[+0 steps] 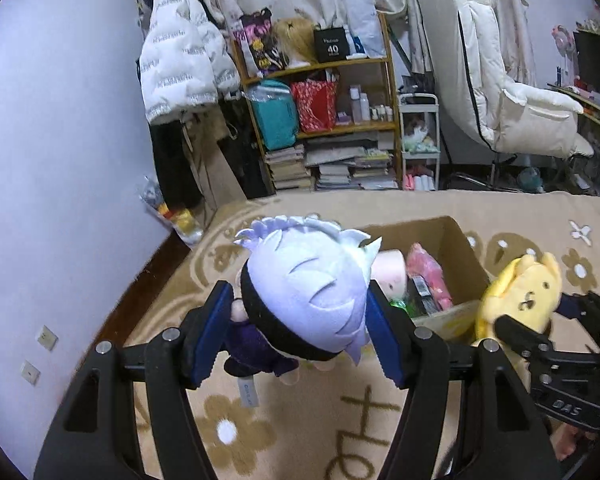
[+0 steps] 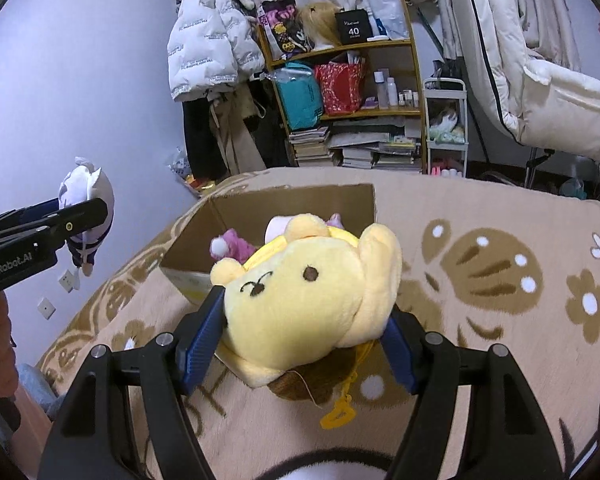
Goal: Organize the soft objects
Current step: 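Lift the doll with the left gripper while the right gripper lifts the yellow plush over the box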
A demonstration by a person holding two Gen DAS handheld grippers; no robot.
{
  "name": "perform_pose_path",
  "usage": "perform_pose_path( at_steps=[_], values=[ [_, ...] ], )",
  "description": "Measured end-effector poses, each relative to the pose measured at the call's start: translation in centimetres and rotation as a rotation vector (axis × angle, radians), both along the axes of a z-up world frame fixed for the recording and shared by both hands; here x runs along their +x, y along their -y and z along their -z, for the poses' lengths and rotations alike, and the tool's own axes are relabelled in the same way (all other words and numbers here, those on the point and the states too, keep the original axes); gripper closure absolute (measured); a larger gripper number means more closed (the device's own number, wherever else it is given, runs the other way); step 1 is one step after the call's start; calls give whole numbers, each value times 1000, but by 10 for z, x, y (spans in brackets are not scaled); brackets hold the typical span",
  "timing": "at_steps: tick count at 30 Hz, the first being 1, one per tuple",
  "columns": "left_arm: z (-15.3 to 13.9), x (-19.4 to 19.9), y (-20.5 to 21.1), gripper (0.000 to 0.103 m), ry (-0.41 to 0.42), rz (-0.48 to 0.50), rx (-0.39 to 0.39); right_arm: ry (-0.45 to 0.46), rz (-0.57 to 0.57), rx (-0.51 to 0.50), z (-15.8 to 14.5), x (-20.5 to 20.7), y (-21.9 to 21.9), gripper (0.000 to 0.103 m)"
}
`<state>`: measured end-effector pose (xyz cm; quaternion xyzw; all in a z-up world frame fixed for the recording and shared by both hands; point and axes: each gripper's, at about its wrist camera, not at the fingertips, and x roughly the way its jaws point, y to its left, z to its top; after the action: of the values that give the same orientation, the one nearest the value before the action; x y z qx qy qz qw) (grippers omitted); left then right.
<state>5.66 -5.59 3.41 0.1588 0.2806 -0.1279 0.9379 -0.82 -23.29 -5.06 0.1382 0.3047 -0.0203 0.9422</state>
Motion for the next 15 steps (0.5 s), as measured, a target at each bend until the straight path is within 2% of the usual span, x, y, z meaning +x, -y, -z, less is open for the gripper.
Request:
perform_pose_path(
  at_steps=[9, 15],
  values=[
    [-11, 30, 14, 38, 42, -5, 4, 30, 4, -3, -9, 13, 9, 27],
    [-9, 50, 23, 38, 33, 20, -10, 46, 17, -44, -11, 31, 17, 27]
  ],
)
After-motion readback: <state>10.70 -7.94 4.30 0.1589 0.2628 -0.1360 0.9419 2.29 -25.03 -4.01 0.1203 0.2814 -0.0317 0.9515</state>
